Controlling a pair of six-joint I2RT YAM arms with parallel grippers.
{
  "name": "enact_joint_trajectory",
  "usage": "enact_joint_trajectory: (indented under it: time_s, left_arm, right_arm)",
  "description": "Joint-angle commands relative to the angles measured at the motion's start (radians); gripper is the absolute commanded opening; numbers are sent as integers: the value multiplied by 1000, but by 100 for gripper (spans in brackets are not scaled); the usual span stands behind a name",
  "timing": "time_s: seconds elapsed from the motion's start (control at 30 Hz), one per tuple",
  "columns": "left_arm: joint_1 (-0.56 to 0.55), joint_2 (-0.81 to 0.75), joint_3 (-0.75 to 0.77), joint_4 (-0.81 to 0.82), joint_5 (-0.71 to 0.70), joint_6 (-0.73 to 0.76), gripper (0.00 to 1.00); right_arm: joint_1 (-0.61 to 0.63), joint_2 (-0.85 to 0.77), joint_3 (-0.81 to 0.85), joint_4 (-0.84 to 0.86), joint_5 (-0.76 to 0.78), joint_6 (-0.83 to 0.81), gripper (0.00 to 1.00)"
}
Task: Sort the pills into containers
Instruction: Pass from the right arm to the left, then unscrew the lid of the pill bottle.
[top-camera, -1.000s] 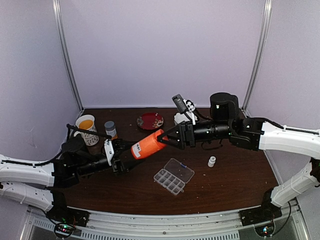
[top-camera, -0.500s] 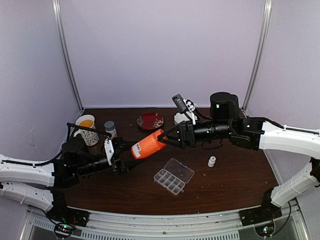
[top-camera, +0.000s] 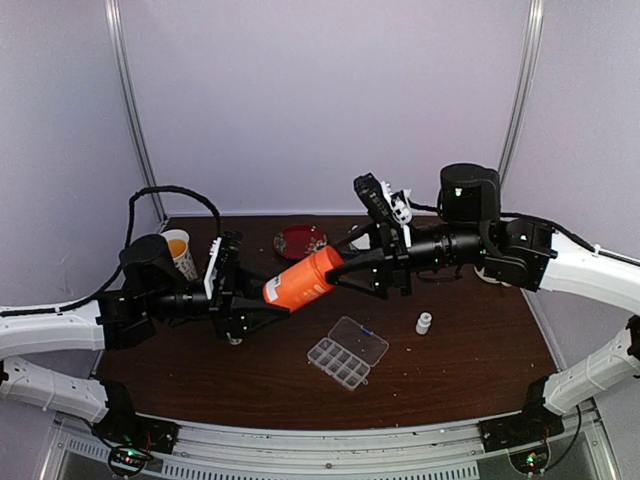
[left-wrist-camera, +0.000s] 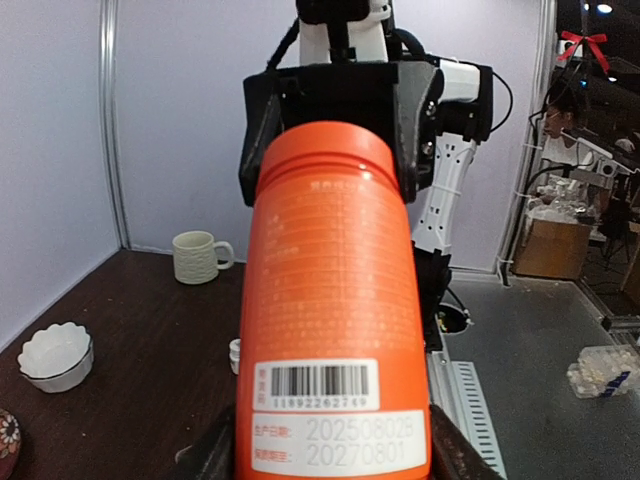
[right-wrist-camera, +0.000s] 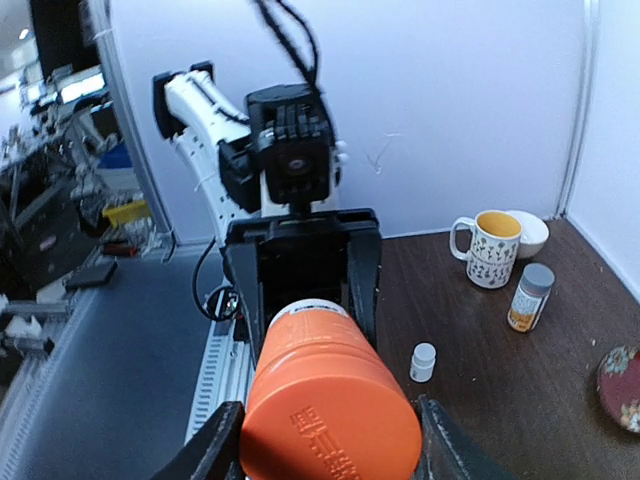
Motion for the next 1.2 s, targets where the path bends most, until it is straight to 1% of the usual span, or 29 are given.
enact_joint_trajectory:
  time_s: [0.0, 0.03, 0.1, 0.2, 0.27, 0.37, 0.47, 0.53, 0.57, 0.63, 0.67, 0.7, 0.73, 0.77, 0.8, 0.83, 0.87, 0.97, 1.03, 1.07, 1.1, 1.17]
  left_arm:
    - [39, 25, 88, -47, 139, -160, 0]
    - [39, 30, 103, -65, 170, -161, 0]
    - [39, 41, 135, -110, 223, -165, 0]
    - [39, 58, 171, -153, 255, -173, 0]
    - [39, 67, 180, -166, 263, -173, 0]
    - [39, 76, 184, -173, 274, -168, 0]
    - [39, 82, 190, -191, 283, -154, 0]
    - [39, 85, 193, -207, 282, -143, 0]
    - [39, 86, 194, -215, 282, -136, 0]
    - [39, 91, 195, -223, 280, -122, 0]
    - [39, 94, 194, -227, 278, -114, 0]
    - [39, 96, 194, -233, 272, -106, 0]
    - [39, 97, 193, -243, 262, -95, 0]
    - [39, 98, 193, -254, 254, -85, 0]
    - [39, 97, 191, -262, 242, -76, 0]
    - [39, 95, 191, -271, 223, -67, 0]
    - [39, 92, 190, -285, 198, -57, 0]
    - [39, 74, 190, -317, 150, -24, 0]
    - [39, 55, 182, -322, 125, -3, 0]
    - [39, 43, 175, -322, 109, 10, 0]
    - [39, 30, 166, -320, 83, 21, 0]
    - [40, 4, 145, -312, 38, 42, 0]
  right_arm:
    - [17, -15, -11, -201, -124, -561, 0]
    - [17, -21, -17, -223, -123, -651, 0]
    - [15, -34, -16, -213, -74, -701, 0]
    - [13, -41, -11, -289, -51, -925, 0]
    - [13, -39, 8, -329, -12, -1026, 0]
    - [16, -36, 42, -449, 13, -1304, 0]
    - [29, -55, 14, -427, 102, -1451, 0]
    - [47, -79, -31, -360, 194, -1535, 0]
    - [54, -90, -59, -307, 239, -1561, 6]
    - [59, -116, -113, -191, 282, -1580, 36]
    - [59, -134, -134, -124, 273, -1540, 44]
    - [57, -151, -147, -60, 243, -1471, 47]
    - [51, -169, -155, -36, 202, -1421, 51]
    - [44, -181, -156, -28, 153, -1361, 59]
    - [35, -190, -154, -36, 98, -1312, 70]
    - [30, -199, -153, -54, 42, -1275, 94]
    - [29, -206, -153, -75, 22, -1245, 99]
    - [26, -246, -187, -79, -49, -1127, 100]
    - [25, -287, -237, 14, -43, -970, 100]
    - [24, -307, -266, 76, -16, -872, 100]
    - [24, -326, -291, 151, 23, -737, 100]
    - [24, -347, -305, 252, 160, -473, 100]
